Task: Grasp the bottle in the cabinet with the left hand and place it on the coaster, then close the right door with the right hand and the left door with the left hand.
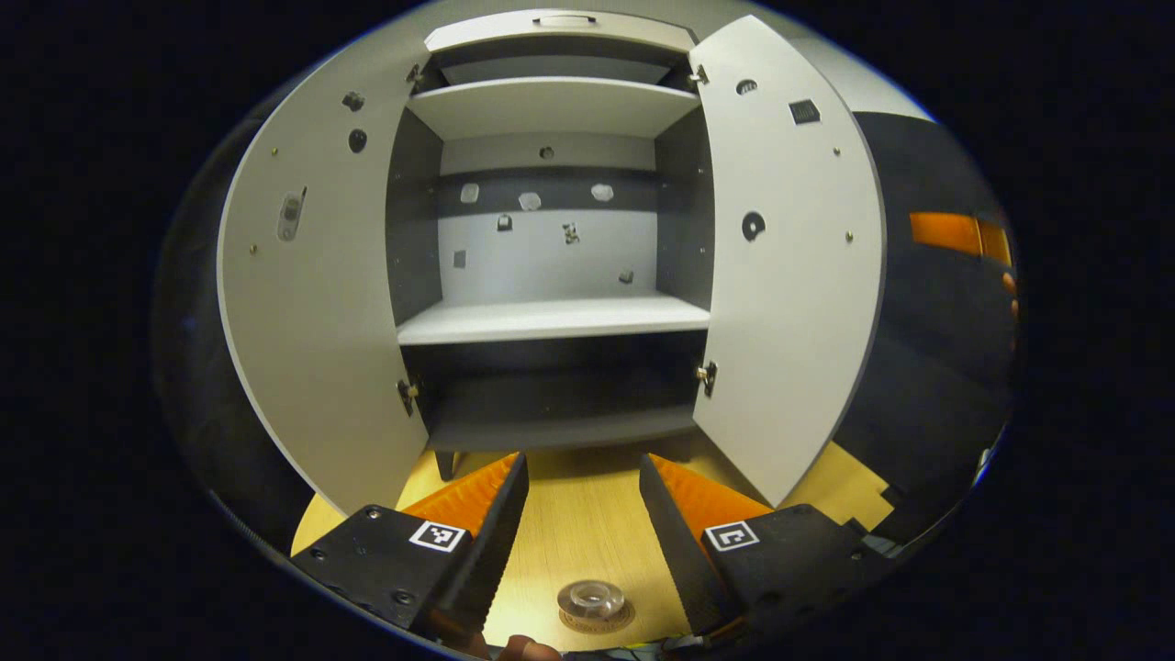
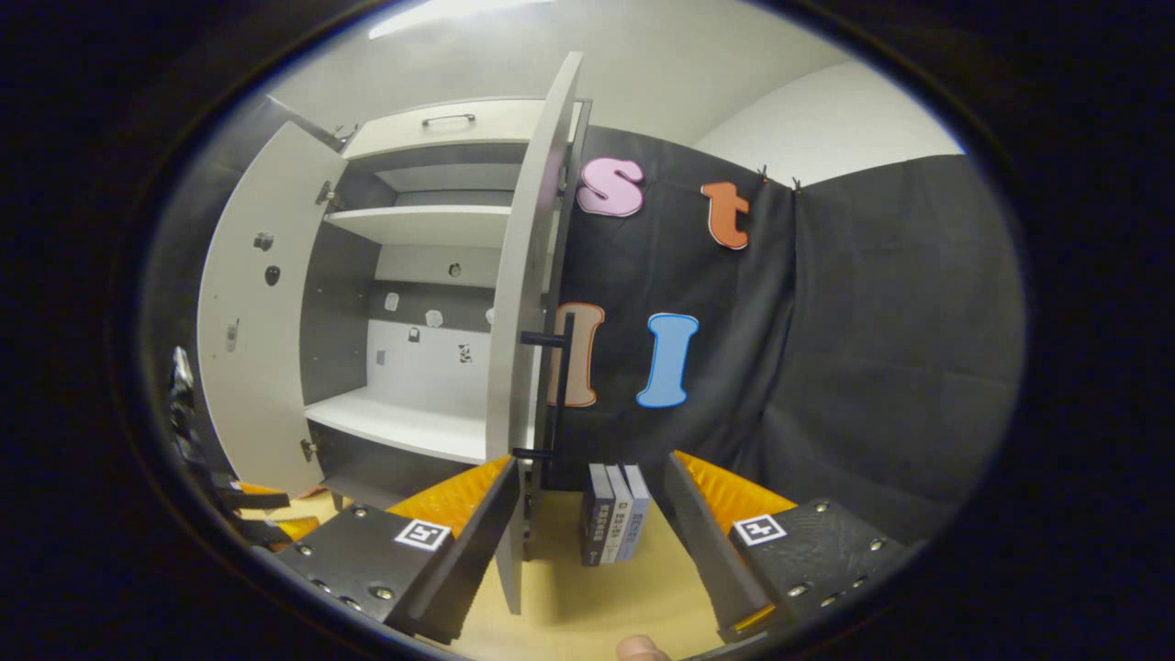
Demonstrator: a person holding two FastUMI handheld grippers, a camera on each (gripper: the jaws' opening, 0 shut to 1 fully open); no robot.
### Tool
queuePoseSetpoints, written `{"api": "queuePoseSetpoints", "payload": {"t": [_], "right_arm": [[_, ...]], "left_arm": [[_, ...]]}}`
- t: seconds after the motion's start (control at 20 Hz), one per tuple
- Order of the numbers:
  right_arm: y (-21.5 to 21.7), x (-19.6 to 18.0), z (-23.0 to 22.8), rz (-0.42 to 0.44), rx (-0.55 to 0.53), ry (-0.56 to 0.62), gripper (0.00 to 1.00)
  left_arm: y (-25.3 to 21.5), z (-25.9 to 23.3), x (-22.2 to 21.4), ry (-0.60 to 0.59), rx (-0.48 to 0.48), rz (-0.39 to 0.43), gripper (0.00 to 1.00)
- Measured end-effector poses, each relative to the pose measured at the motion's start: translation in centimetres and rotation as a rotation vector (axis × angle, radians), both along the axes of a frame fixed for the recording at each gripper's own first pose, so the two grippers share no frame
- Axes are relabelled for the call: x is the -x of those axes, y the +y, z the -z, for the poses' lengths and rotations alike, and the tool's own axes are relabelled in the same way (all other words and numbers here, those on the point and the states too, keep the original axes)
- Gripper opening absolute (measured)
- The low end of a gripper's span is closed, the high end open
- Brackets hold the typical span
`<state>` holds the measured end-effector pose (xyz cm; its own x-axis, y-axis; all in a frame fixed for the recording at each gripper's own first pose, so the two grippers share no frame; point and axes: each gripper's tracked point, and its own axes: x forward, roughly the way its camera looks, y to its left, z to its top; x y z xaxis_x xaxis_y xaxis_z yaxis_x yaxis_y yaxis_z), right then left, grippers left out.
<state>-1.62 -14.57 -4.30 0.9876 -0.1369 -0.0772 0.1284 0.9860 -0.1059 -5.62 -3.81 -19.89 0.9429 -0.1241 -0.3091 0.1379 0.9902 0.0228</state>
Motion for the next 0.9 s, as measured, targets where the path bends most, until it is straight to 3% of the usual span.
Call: {"api": "queuePoseSetpoints", "payload": {"t": [0.35, 0.65, 0.9], "right_arm": [[-0.2, -2.5, -0.9, 0.011, -0.015, -0.026, 0.96], [0.1, -3.8, -0.7, -0.006, -0.075, -0.022, 0.94], [1.3, -4.2, -0.7, -0.071, -0.077, -0.01, 0.93]], "left_arm": [[3.7, -6.7, -1.3, -0.142, 0.005, -0.07, 0.86], [7.0, -6.4, -1.4, -0.133, -0.006, -0.142, 0.86], [8.0, -5.8, -2.3, -0.12, 0.03, -0.168, 0.86]]}}
